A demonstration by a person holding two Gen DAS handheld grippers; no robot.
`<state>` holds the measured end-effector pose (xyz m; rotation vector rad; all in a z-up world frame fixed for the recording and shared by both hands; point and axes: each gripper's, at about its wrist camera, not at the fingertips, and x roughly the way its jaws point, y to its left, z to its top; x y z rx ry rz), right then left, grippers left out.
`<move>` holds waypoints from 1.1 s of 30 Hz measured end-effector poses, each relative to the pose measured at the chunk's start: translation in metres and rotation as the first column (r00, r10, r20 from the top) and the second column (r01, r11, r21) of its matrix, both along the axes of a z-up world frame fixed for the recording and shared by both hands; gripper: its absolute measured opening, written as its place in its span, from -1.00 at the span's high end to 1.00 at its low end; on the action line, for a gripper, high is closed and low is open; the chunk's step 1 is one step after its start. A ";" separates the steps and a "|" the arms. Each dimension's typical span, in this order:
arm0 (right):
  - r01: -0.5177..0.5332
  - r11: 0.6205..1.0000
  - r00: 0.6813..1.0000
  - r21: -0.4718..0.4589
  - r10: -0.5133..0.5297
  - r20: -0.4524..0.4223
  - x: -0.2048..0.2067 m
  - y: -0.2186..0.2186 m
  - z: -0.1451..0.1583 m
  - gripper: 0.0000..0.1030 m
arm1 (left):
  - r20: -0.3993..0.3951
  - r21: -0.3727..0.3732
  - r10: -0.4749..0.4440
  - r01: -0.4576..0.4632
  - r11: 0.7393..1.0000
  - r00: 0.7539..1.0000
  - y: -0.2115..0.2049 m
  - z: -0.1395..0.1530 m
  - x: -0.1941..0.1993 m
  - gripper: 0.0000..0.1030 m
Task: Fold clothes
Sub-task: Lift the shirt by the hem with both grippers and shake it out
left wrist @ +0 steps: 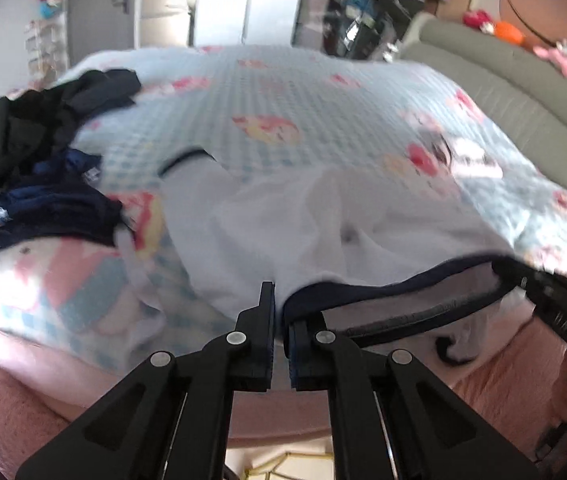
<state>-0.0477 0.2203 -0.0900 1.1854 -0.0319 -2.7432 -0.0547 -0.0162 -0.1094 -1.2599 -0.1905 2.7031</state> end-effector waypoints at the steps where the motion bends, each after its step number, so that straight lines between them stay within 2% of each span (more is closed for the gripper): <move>1: -0.005 1.000 1.000 -0.006 0.005 0.002 0.000 0.000 0.000 0.86 | 0.022 0.013 -0.003 0.003 1.000 1.000 0.001 -0.005 -0.003 0.88; 3: -0.001 1.000 1.000 -0.028 0.002 0.012 0.001 0.003 0.000 0.86 | 0.071 0.043 0.000 -0.003 0.999 0.997 0.000 -0.014 -0.012 0.88; 6: 0.018 1.000 1.000 -0.010 -0.018 -0.011 0.009 0.005 0.006 0.88 | 0.092 0.029 -0.018 0.015 0.999 0.996 0.004 -0.021 -0.024 0.85; 9: 0.032 0.999 0.997 0.028 -0.030 -0.066 0.018 0.010 0.022 0.88 | 0.116 0.056 -0.072 0.066 0.996 0.991 0.016 -0.023 -0.034 0.51; 10: 0.038 0.999 0.996 0.031 -0.035 -0.079 0.020 0.012 0.027 0.88 | 0.113 0.062 -0.092 0.086 0.994 0.989 0.023 -0.024 -0.036 0.49; 11: 0.043 0.999 0.995 0.024 -0.040 -0.092 0.022 0.015 0.034 0.88 | 0.110 0.066 -0.111 0.104 0.992 0.988 0.029 -0.025 -0.038 0.50; 14: 0.052 0.999 0.992 0.002 -0.051 -0.111 0.025 0.023 0.045 0.88 | 0.079 0.036 -0.134 0.132 0.991 0.988 0.050 -0.025 -0.036 0.86; 17: 0.066 0.997 0.993 0.040 -0.062 -0.097 0.021 0.025 0.040 0.88 | 0.070 0.037 -0.122 0.119 0.992 0.990 0.055 -0.020 -0.034 0.89; 20: 0.087 0.995 0.995 0.040 -0.085 -0.055 0.020 0.031 0.027 0.88 | 0.027 0.051 -0.111 0.109 0.993 0.993 0.046 -0.008 -0.027 0.90; 23: 0.106 0.993 0.993 0.052 -0.104 -0.051 0.020 0.038 0.022 0.88 | -0.019 0.069 -0.116 0.117 0.991 0.993 0.031 0.011 -0.016 0.90; 30: 0.106 0.993 0.982 0.043 -0.098 -0.158 0.026 0.035 0.057 0.87 | -0.113 0.123 -0.136 0.150 0.981 0.984 0.019 0.051 0.001 0.90; 32: 0.081 0.997 0.982 -0.019 -0.083 -0.170 0.028 0.037 0.067 0.87 | -0.123 0.141 -0.136 0.153 0.978 0.983 0.017 0.056 0.001 0.90; 33: 0.063 0.994 0.985 -0.094 -0.077 -0.151 0.027 0.042 0.070 0.87 | -0.116 0.143 -0.129 0.145 0.979 0.985 0.017 0.054 0.001 0.90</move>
